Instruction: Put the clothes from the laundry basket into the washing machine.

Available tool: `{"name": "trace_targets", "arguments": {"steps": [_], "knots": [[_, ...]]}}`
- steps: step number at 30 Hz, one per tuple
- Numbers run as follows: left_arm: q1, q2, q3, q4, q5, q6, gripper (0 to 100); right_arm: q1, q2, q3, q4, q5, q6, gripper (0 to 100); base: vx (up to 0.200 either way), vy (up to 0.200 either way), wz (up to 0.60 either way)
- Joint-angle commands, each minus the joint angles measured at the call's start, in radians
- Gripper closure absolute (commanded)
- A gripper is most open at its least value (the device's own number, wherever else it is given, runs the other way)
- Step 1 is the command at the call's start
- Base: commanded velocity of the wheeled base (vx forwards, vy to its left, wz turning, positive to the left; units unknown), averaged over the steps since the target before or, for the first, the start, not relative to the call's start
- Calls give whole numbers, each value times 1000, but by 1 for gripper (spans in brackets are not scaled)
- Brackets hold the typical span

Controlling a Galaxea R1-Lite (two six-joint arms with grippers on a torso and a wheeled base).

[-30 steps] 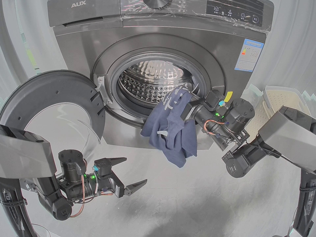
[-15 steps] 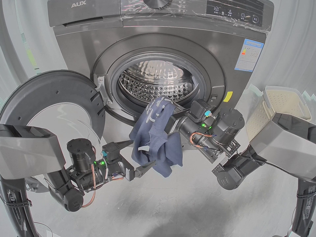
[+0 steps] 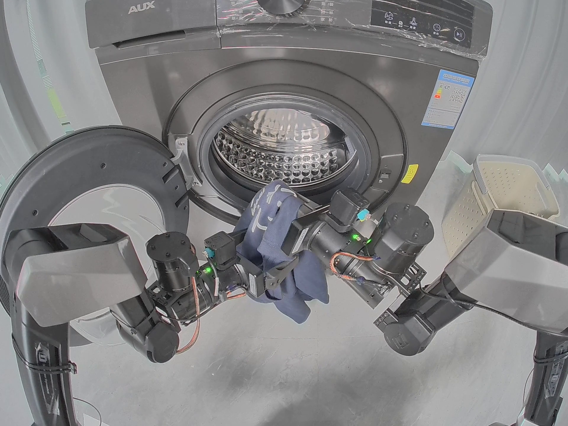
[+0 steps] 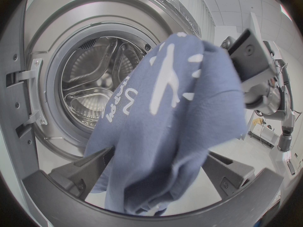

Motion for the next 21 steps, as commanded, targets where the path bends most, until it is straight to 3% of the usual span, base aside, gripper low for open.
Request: {"name": "trace_targets", "arguments": {"steps": [1,13,21], "knots": [[0,59,-71,1,1,-2,0,16,-9,3,0,-2,4,100,0,0,0],[11,176,-251,4,59,1,0,55,-83,92,-2,-14,18,100,0,0,0],[5,214,-312,4,68,1,0,76,-112,139,-2,-32,27,100,0,0,0]]}}
